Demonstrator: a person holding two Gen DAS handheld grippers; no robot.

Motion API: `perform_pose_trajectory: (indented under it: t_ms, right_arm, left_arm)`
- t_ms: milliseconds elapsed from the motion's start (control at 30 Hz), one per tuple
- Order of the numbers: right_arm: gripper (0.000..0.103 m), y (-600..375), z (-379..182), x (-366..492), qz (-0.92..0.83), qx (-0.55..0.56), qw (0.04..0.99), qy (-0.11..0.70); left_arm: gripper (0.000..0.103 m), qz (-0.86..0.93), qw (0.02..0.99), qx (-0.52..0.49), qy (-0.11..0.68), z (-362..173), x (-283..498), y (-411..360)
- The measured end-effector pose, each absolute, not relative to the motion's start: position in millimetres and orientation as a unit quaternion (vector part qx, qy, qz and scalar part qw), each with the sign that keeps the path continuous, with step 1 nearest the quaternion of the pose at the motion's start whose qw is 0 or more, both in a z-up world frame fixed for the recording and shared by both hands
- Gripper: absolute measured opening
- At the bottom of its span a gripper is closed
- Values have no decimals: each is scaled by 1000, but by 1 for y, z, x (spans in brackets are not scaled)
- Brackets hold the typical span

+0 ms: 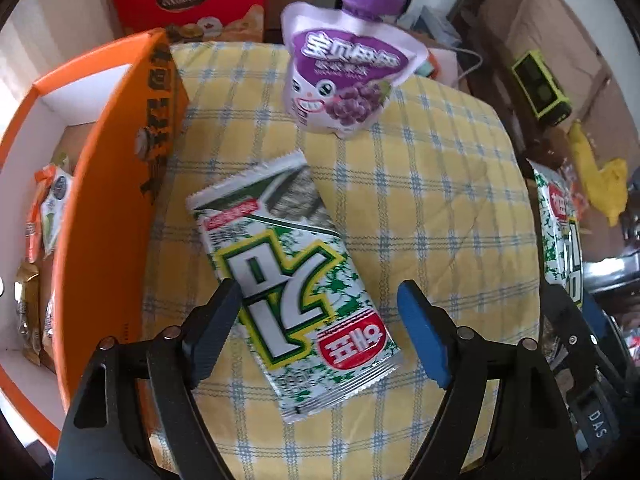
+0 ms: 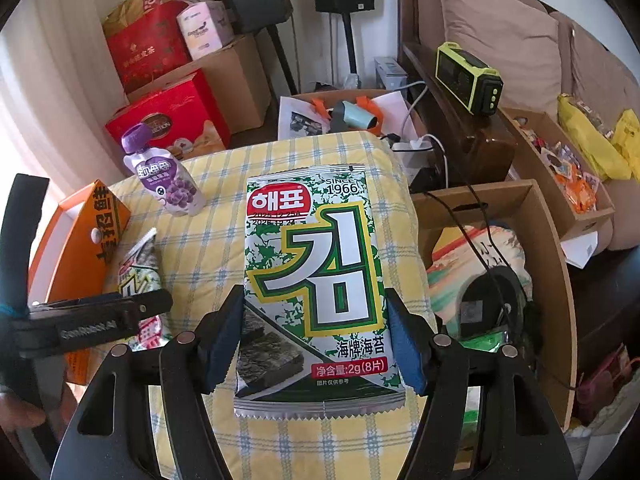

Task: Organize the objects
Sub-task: 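Grasp the other seaweed packet with the left gripper while the right holds its packet, then carry both seaweed packets up and over the orange box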

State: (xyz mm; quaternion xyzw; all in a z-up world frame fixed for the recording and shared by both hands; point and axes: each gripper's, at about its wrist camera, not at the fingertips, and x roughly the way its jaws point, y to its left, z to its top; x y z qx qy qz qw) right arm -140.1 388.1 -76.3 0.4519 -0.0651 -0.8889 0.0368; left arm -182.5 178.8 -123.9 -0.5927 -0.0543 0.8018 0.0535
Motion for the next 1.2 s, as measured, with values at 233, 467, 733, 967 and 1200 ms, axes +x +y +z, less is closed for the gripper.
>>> perform_pose_trajectory:
  t_ms: [233,467,733,967,1200]
  right_arm:
    - [68,386,-76,-141,-889,452,39,-67]
    - [68,383,-77,-141,-887,455,39,-65]
    - [69,380,-69,-140,-892,445,41,-63]
    - [69,374,-52,-139,-900,429,45,-63]
    - [69,359,-33,-139,-905,420,47,-56]
  left_arm:
    - [86,786,41,-614,-53,-143,-189,175]
    - [81,800,42,-598,-25,-143,-188,177]
    - [70,808,81,-583,-4,-132,-176,178]
    - [70,825,110,-554,-7,-98,-161,172]
    - [70,837,130,-532,-7,-66,-166,178]
